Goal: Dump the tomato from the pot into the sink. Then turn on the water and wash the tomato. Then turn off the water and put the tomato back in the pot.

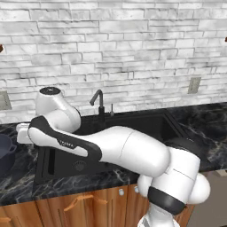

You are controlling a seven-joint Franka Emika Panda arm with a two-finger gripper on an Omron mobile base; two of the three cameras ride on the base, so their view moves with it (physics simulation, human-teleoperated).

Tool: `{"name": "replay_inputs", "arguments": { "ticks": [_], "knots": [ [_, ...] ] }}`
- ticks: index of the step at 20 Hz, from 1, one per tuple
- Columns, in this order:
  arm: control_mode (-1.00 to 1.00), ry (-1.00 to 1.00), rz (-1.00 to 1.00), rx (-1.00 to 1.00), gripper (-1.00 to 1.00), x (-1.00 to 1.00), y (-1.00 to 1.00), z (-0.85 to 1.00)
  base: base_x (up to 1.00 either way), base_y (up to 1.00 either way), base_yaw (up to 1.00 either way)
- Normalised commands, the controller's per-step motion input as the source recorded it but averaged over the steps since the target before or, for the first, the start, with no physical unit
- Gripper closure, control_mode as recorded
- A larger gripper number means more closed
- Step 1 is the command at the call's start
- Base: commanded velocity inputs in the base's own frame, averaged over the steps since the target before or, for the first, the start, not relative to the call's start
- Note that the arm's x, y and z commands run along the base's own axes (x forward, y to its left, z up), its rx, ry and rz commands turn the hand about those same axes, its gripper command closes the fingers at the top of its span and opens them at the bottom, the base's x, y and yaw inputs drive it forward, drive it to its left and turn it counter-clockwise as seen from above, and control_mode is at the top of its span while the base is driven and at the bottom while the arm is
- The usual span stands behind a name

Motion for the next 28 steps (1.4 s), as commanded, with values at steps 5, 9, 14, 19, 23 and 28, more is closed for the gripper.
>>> {"name": "replay_inputs", "arguments": {
  "ticks": [5, 9, 14, 19, 23, 28],
  "knots": [
    [-1.00, 0.05, 0.00, 0.00, -1.00, 0.17, 0.47, -0.13, 0.00, 0.00, 0.00],
    [-1.00, 0.05, 0.00, 0.00, -1.00, 0.18, 0.39, -0.15, 0.00, 0.00, 0.00],
    [-1.00, 0.01, 0.00, -0.02, -1.00, 0.18, 0.28, -0.16, 0.00, 0.00, 0.00],
    [-1.00, 0.00, -0.02, -0.08, -1.00, 0.27, 0.28, -0.21, 0.00, 0.00, 0.00],
    [-1.00, 0.01, -0.04, -0.08, -1.00, 0.28, 0.25, -0.18, 0.00, 0.00, 0.00],
    [-1.00, 0.01, -0.02, -0.02, -1.00, 0.26, 0.19, -0.12, 0.00, 0.00, 0.00]
  ]
}}
